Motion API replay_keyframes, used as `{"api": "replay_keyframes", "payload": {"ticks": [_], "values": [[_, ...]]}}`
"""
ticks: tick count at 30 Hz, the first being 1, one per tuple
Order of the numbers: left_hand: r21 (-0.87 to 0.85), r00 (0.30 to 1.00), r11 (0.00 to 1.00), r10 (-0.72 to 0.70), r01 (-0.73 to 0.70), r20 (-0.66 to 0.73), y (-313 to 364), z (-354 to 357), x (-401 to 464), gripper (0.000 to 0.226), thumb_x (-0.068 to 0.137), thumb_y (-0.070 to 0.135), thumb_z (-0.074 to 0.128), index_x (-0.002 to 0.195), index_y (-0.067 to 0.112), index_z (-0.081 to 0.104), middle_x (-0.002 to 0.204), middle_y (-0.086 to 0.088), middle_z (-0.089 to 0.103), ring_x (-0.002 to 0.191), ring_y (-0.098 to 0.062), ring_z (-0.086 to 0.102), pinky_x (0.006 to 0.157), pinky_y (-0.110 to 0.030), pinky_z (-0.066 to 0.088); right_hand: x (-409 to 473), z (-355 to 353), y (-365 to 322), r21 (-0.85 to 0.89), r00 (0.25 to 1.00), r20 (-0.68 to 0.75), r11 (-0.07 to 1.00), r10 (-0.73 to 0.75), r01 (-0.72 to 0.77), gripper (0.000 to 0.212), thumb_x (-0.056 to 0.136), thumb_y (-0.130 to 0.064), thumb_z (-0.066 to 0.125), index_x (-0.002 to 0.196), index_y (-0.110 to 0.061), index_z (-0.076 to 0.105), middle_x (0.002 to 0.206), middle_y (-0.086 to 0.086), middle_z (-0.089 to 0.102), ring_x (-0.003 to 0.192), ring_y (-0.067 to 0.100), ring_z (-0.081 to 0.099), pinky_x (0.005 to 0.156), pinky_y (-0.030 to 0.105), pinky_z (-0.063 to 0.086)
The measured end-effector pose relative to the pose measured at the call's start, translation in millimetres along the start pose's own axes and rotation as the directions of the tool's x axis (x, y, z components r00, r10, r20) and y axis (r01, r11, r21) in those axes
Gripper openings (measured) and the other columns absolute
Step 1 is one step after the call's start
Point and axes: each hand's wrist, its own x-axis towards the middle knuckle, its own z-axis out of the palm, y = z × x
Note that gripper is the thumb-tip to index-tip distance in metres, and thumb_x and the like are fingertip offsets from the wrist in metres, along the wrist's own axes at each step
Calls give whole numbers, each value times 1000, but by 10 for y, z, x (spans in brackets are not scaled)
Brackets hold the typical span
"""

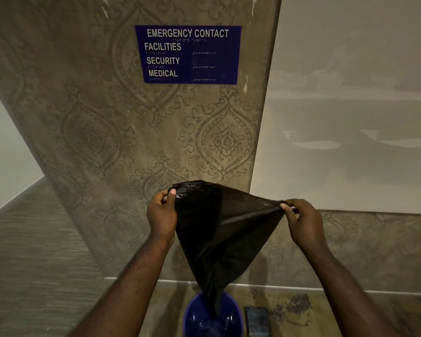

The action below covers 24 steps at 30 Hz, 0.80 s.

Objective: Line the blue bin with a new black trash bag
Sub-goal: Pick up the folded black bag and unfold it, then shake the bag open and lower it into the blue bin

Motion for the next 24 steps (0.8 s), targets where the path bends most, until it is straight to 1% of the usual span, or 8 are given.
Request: {"api": "replay_keyframes", "payload": {"ticks": [4, 6, 9, 14, 16, 18, 20, 24], "values": [[42, 997, 996, 79, -78, -23, 90, -20, 55, 13, 94, 32, 58, 98, 24, 68, 89, 4, 71, 87, -12, 68, 82, -37, 56, -22, 25, 183, 98, 975, -3, 970, 224, -222, 14, 93, -15, 62, 91, -5, 73, 84, 11, 69, 67, 28, 67, 66, 39, 53], [50, 994, 994, 98, -96, -38, 123, -27, 72, 14, 93, 33, 59, 99, 25, 69, 89, 8, 71, 86, -10, 67, 81, -37, 57, -12, 54, 226, 232, 936, 26, 909, 351, -347, 14, 94, -16, 60, 91, -8, 71, 78, 7, 69, 56, 20, 67, 56, 30, 51], [26, 994, 996, 88, -87, -58, 148, -48, 102, 21, 93, 35, 59, 105, 22, 70, 93, 5, 71, 89, -12, 68, 81, -37, 58, 51, 91, 279, 392, 863, 32, 788, 504, -475, 13, 95, -13, 59, 95, -5, 69, 85, 12, 70, 61, 21, 70, 53, 25, 51], [-38, 990, 998, 54, -59, -128, 117, -172, 198, 29, 94, 32, 59, 112, 12, 68, 105, -6, 70, 96, -16, 67, 82, -31, 56, 100, 88, 382, 425, 796, -13, 724, 605, -543, 17, 95, -13, 59, 93, 1, 68, 72, 13, 67, 61, 21, 69, 60, 32, 55], [-102, 986, 994, 21, -38, -165, 105, -213, 237, 27, 95, 28, 59, 108, 6, 68, 91, -4, 70, 77, -3, 66, 67, -18, 53, 85, 85, 404, 430, 769, -41, 706, 638, -562, 16, 95, -13, 59, 89, -1, 67, 68, 11, 66, 58, 19, 67, 59, 31, 55], [-150, 980, 988, -1, -29, -198, 105, -243, 275, 23, 94, 24, 60, 103, 5, 67, 75, 2, 63, 56, 4, 57, 56, -14, 48, 50, 91, 426, 460, 740, -53, 674, 671, -578, 16, 95, -12, 59, 84, -2, 65, 66, 12, 64, 55, 18, 66, 51, 26, 53], [-156, 978, 987, 7, -40, -208, 110, -258, 303, 24, 94, 24, 60, 104, 4, 68, 75, 4, 62, 59, 1, 56, 59, -16, 47, -6, 113, 461, 504, 702, -35, 619, 711, -602, 19, 95, -10, 58, 80, -1, 63, 63, 12, 60, 52, 18, 63, 48, 25, 53], [-136, 984, 986, 73, -96, -163, 172, -227, 275, 19, 94, 25, 61, 103, 12, 70, 84, 1, 68, 72, -3, 60, 59, -10, 48, -146, 162, 559, 537, 633, 0, 534, 774, -653, 20, 95, -10, 58, 90, 8, 65, 67, 16, 60, 57, 25, 61, 56, 33, 55]]}}
